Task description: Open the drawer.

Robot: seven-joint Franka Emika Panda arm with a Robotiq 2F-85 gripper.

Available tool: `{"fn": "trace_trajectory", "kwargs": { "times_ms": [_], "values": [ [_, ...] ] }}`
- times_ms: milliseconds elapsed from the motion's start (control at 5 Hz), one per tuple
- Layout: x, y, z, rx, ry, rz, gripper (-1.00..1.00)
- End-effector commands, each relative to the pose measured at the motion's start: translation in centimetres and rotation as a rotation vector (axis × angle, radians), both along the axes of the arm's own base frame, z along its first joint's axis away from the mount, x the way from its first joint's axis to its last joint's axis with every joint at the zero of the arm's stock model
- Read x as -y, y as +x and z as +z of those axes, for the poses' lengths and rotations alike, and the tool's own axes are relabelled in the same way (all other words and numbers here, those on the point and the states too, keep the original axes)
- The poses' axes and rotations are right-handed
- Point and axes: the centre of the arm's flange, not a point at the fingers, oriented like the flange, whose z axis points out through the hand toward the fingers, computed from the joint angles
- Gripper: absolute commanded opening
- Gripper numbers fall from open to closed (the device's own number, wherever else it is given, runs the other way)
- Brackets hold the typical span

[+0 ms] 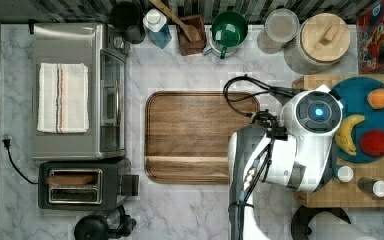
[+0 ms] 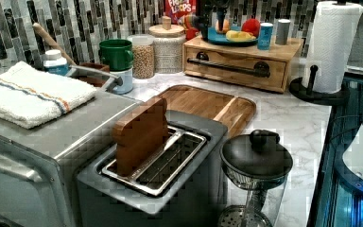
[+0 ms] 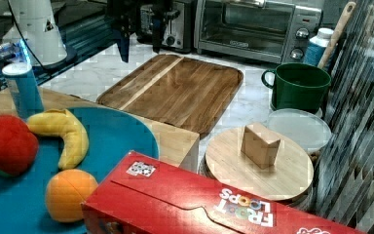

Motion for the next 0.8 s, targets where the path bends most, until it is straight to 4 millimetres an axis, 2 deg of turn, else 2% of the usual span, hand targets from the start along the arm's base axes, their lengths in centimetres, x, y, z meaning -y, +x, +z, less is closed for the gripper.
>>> {"fn": "trace_trajectory", "kwargs": {
  "times_ms": [200, 800],
  "values": [
    [-2.2, 0.5, -5.9, 0.033, -0.003, 0.095, 1.00],
    [0.4, -1.2, -10.4, 0.083, -0.060, 0.081, 1.00]
  ]
}}
